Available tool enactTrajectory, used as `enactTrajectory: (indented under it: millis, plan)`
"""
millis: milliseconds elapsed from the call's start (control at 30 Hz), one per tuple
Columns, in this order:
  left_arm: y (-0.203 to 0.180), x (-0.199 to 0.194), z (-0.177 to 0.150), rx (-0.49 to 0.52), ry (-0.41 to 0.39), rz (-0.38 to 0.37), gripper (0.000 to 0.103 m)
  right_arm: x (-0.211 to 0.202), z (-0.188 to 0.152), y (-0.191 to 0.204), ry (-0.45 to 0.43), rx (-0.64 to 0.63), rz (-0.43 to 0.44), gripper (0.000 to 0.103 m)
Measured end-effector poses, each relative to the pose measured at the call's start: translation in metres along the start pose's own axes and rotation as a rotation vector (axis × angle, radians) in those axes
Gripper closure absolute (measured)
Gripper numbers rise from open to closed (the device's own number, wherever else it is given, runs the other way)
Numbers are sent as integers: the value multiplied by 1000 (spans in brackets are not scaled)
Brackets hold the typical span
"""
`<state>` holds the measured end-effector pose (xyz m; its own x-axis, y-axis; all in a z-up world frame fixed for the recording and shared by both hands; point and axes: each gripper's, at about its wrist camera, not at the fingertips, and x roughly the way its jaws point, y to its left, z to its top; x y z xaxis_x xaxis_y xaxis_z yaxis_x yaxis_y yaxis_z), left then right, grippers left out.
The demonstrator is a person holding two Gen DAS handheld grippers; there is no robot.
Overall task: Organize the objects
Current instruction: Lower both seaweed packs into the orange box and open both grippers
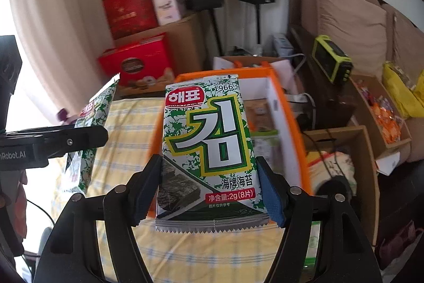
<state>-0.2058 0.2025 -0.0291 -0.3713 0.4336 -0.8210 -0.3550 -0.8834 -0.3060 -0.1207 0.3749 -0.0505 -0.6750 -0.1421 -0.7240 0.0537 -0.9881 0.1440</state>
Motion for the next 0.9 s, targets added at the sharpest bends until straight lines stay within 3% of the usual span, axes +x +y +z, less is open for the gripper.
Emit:
enactTrajectory:
  millis: [433, 567, 733, 900]
  plan:
    - [-44, 71, 17, 46, 79, 27, 30, 43, -2, -40, 25, 10, -70, 29]
    - [-47, 85, 17, 54, 105, 24, 25, 51, -5, -47, 22, 12, -59, 25]
    - [-43, 84, 18, 27, 118, -4, 23, 46, -4, -45, 15, 16, -61, 22]
    - [-38, 66, 20, 18, 83, -8, 19, 25, 3, -44, -25, 38, -48, 20]
